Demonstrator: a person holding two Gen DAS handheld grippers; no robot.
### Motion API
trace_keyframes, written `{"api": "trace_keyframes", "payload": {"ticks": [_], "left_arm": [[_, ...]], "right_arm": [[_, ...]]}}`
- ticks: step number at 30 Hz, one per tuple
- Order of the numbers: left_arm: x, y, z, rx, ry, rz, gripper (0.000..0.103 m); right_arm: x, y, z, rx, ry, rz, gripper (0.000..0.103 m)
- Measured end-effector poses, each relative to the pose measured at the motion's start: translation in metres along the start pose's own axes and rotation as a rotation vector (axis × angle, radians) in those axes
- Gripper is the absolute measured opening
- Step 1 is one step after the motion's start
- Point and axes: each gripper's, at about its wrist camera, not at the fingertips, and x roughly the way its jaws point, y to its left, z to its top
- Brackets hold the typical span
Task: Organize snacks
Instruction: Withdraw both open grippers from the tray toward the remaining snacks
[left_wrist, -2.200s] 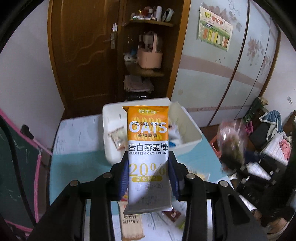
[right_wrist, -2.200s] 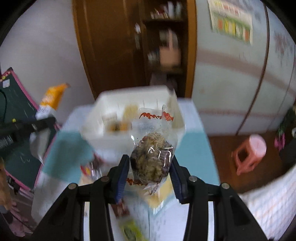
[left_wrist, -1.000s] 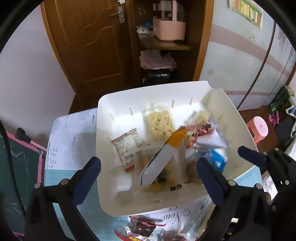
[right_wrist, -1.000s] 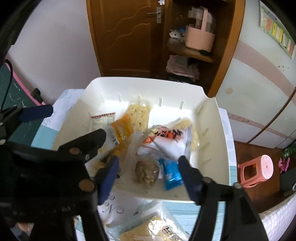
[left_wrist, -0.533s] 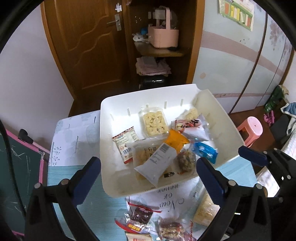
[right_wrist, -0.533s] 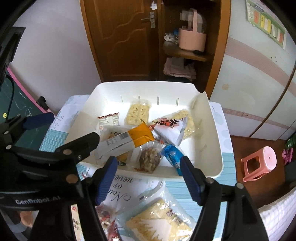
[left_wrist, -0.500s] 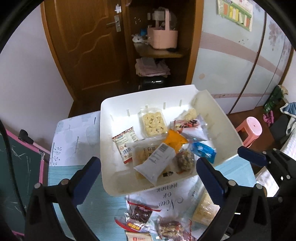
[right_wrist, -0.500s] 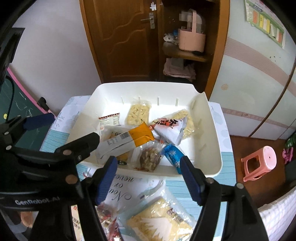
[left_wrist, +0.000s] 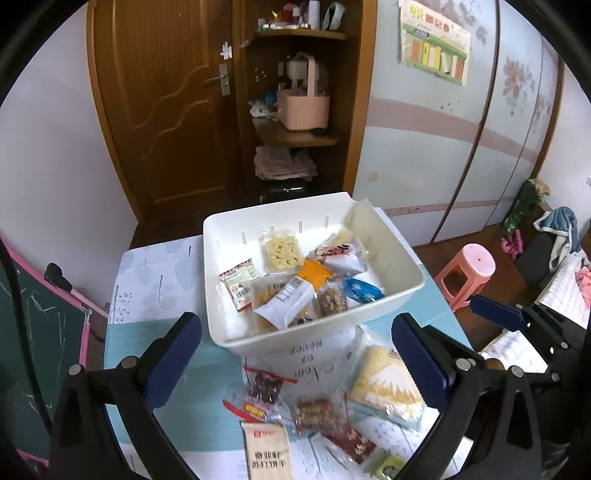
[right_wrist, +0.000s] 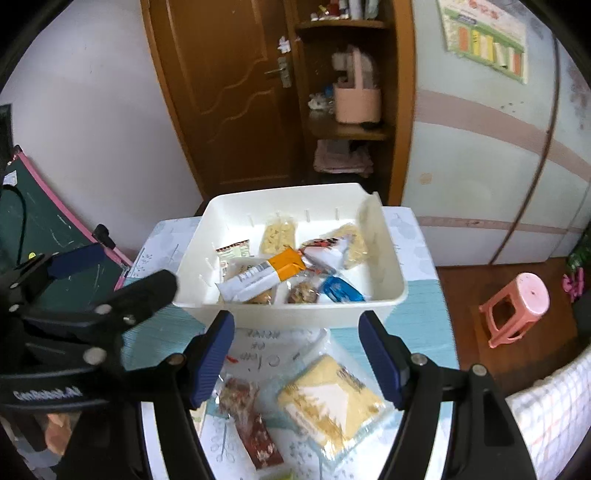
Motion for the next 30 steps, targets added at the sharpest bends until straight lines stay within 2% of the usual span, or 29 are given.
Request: {"api": "trace_keyframes", "payload": {"ticks": [7,10,15,21,30], "left_arm": [[-0.038,0.001,-0.039,-0.013,-0.045,-0.024,0.102],[-0.048,0.004,-0.058,-0.033,-0.060,-0.038,0.102],[-0.054,0.004,-0.092,-0.036,-0.081,-0.019,0.102],[-0.040,0.009,-0.130,-0.020,-0.034,0.006,0.102],[0.004,0.021,-0.178,-0.029,0.108,0.045,0.102]], "right_arm": [[-0.048,0.004,-0.041,-0.013,-0.081,-0.009,0.070],[-0.060,0.007,-0.058,-0.016,-0.099,-0.012,0.070],[-0.068,0.016,-0.091,-0.049,-0.104,-0.034,0.070],[-0.054,0.022,-0.129,-0.064,-0.033,-0.022,0.070],[-0.020,0.026,-0.182,-0.105,0.106,-0.037,0.070]]}}
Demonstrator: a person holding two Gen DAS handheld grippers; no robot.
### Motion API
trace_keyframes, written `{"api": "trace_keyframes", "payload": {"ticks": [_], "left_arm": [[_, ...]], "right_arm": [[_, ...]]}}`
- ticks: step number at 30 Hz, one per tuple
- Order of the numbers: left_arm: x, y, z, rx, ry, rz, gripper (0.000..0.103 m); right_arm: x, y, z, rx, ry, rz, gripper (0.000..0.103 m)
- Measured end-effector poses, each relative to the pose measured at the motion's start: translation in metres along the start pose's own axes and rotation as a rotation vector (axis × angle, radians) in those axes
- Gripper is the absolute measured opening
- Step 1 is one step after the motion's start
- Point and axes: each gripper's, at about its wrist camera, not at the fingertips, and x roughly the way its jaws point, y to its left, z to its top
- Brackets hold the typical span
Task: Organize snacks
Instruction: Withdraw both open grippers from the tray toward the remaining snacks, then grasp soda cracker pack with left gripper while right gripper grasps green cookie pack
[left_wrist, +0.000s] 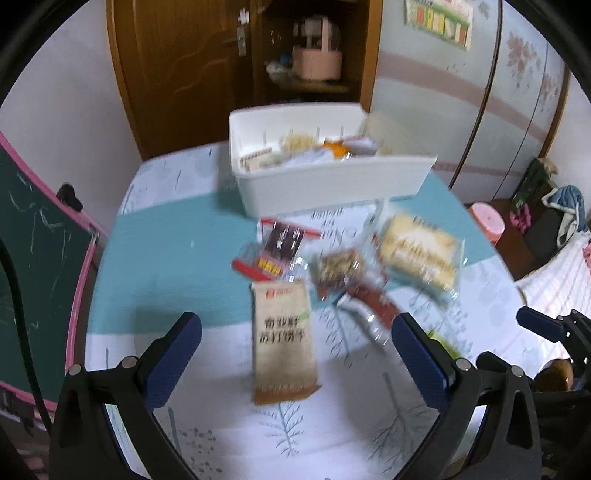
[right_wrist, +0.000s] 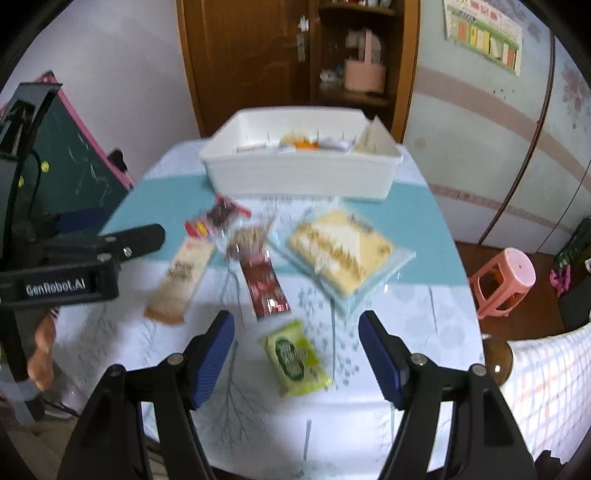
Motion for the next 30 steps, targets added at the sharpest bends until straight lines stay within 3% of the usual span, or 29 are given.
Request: {"api": "trace_keyframes", "payload": {"ticks": [5,11,21,30], "left_arm": [[0.025,0.004,-0.014,-0.005,0.078,0.023,0.102],[0.041,0.011,-0.023,-0.028,0.119,0.037,0.102],[0.077,0.030,-0.030,-0.117,0.228,0.011,0.102],[0.100,0.041,-0.025,-0.165,0.263,0.010,0.102]], "right_arm": [[0.019,-0.008,-0.017,0.031,0.078,0.021,0.070],[0.032,-0.030,-0.025,0.138,0.135,0.098,0.070],[0.057,-0.027,-0.031,0.139,0.230,0.163,0.070],[0.078,-0.010,-0.028,0.065,0.273,0.129,0.070]]}}
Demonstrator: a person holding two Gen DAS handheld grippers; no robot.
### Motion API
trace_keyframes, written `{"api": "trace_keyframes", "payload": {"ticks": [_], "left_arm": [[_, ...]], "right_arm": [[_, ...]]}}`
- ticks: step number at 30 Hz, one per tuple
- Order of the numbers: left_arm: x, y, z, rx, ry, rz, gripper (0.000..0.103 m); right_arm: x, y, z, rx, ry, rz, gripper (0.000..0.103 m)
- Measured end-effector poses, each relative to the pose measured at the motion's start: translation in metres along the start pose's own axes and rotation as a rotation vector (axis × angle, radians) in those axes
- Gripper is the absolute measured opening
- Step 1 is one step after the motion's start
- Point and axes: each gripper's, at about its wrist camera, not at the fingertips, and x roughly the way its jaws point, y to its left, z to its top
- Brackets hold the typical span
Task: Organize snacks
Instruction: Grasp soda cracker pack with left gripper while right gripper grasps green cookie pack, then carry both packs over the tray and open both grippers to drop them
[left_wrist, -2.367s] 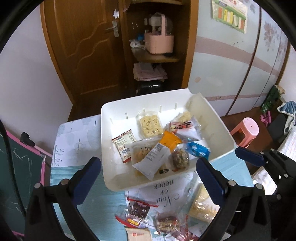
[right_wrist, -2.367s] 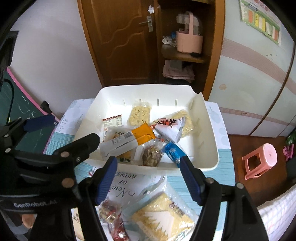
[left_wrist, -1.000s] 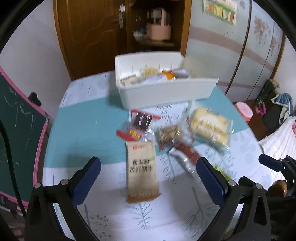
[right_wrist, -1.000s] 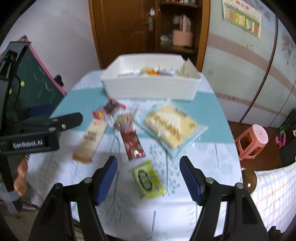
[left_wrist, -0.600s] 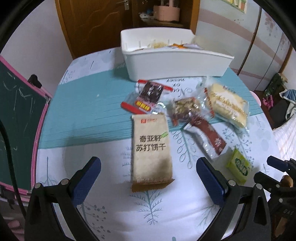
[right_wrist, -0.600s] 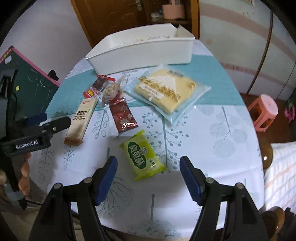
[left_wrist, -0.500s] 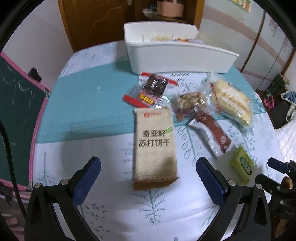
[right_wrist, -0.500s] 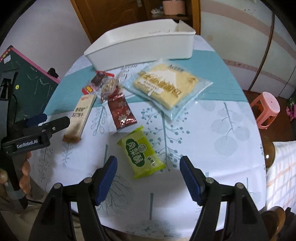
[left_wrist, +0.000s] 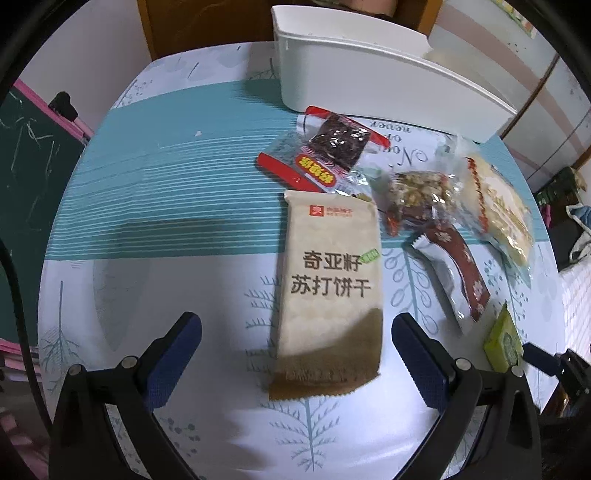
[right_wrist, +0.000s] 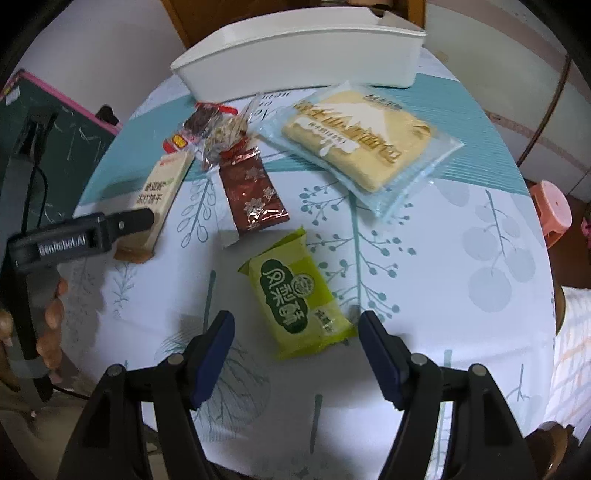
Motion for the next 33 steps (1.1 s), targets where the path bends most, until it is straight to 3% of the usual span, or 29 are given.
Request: {"api": "trace_keyframes", "payload": {"ticks": [6,13,16,19,20,33], "left_arm": [[0.014,0.003,0.006,-0.019,0.034,-0.016,0.101],[0.022,-0.015,0.006,0.063,0.030,0.039,0.099],[0.018,-0.024,0.004,0.095,0.003,0.042,0.088],[0.012,-0.033,0.003,0.135,-0.032,0.025,0.055],[0.011,-0.038,0.003,0.153,-0.036,0.036,0.053],[-0.013,-0.051,-0.011,0.155,-0.002,-0.007,0.052]], "right_arm": [[0.004,0.004,0.002,-0.029,-0.013,-0.024,0.069],[0.009,0.016,0.001,-0.106,-0.038,-0.129,0.055],[0.009,0.017,0.002,-0.114,-0.046,-0.127,0.050],[0.008,0.018,0.003,-0.117,-0.048,-0.127,0.046],[0.008,0.018,0.003,-0.118,-0.049,-0.127,0.045],[0.002,0.016,0.000,-0.094,-0.039,-0.093,0.037]]}}
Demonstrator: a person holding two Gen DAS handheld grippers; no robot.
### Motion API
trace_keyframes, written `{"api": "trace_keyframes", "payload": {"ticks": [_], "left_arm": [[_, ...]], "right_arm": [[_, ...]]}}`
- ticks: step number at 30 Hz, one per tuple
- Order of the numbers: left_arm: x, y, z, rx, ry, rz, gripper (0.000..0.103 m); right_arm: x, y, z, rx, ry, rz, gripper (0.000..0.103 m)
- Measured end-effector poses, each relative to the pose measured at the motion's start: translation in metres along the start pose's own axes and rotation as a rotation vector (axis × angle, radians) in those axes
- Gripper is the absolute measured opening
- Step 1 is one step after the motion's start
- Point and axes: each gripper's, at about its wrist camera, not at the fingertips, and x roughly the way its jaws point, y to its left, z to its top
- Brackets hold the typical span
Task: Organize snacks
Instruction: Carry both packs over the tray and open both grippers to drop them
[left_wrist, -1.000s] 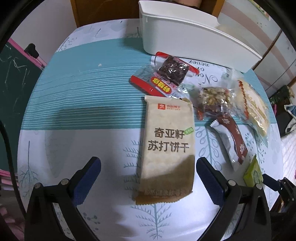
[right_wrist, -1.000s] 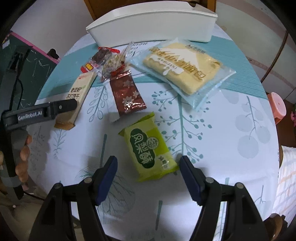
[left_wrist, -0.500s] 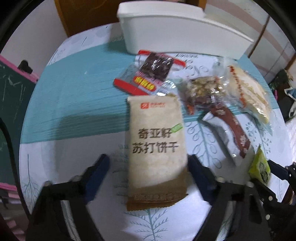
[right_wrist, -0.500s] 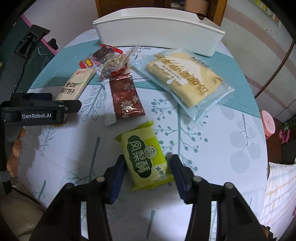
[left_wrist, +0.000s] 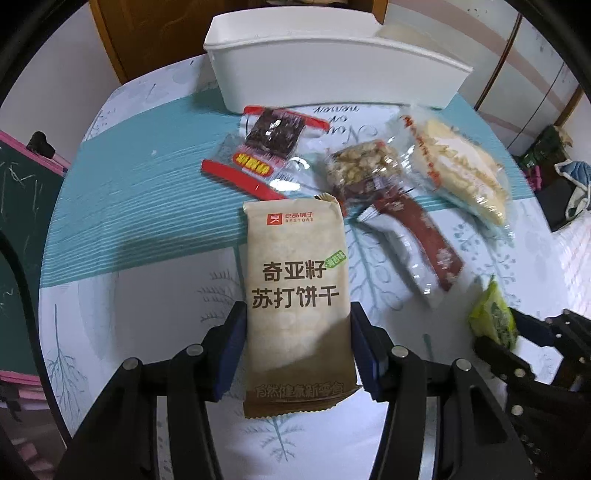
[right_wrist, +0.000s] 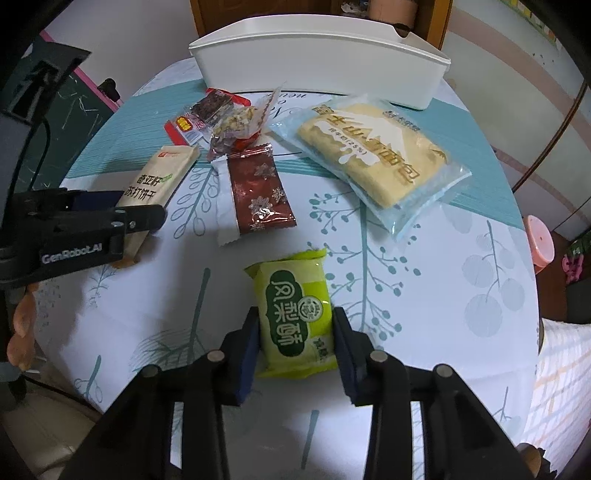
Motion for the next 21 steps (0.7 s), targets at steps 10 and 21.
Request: {"api": "trace_keyframes", "payload": {"ticks": [10,21], "left_arm": [[-0.091,-0.015,0.053,0.034,-0.156,-0.061,0.052],[-0.213,-0.039,0.154,0.132,-0.410,-0.020,0.052]], "right_arm": [[-0.058,-0.010,0.041,-0.001,-0.161,0.003,0.037],[-0.184,-0.043,0.168,0.003,-0.514,-0.097,0.037]]}}
